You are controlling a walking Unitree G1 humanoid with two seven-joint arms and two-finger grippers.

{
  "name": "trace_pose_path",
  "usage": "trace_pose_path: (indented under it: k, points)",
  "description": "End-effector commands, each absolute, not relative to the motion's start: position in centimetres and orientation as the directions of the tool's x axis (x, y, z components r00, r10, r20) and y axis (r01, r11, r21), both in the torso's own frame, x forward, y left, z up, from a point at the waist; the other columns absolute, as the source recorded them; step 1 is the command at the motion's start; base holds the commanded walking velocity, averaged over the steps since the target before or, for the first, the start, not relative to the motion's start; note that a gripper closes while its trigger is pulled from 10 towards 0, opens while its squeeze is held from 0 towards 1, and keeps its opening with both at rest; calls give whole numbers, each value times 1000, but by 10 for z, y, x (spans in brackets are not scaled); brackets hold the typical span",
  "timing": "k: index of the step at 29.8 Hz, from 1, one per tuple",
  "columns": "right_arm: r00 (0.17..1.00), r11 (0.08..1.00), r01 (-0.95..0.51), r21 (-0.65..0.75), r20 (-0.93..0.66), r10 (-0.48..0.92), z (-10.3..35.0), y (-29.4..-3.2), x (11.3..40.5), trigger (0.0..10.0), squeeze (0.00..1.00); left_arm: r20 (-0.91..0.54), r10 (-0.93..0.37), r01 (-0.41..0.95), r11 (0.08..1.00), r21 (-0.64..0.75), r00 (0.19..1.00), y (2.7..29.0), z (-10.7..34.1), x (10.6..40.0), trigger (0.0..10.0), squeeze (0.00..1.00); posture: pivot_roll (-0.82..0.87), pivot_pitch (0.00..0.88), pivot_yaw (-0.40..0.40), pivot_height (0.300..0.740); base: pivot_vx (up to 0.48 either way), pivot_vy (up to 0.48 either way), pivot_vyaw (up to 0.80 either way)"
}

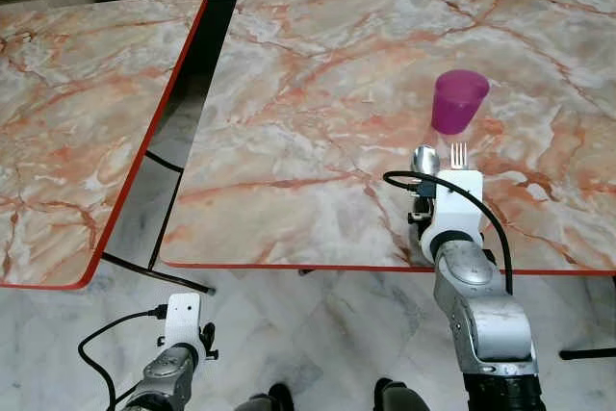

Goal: Setting the table

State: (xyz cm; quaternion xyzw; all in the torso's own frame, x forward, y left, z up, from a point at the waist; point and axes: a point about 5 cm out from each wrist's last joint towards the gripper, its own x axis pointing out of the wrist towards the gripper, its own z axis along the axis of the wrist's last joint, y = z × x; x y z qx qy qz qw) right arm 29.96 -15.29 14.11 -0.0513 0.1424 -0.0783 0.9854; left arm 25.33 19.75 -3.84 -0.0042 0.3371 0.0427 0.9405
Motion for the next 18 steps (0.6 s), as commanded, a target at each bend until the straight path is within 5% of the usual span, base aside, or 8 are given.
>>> trace_pose_path:
  k: [1, 2, 3, 18]
  points:
    - [938, 983, 129, -128, -306, -163, 134, -151, 299, 8275, 0, -662, 93, -100, 995, 28, 743, 202, -45, 243, 10000, 0, -167, 218, 141, 740, 0, 0, 0]
    - [938, 983, 129, -128, -306, -163, 134, -151, 299, 1137, 0, -662, 93, -100, 995, 28, 743, 202, -45, 243, 10000, 0, -167, 218, 141, 740, 0, 0, 0]
    - [938, 984, 125, -128, -307, -159, 134, -151, 299, 0, 0, -662, 93, -100, 995, 28, 743, 202, -45, 244, 10000, 0, -166, 217, 140, 740, 0, 0, 0]
    - [944, 986, 113, -127, -297, -146, 136, -150, 301, 0, 0, -659, 90, -102, 995, 20, 747, 202, -43, 246, 10000, 0, -166, 219, 138, 740, 0, 0, 0]
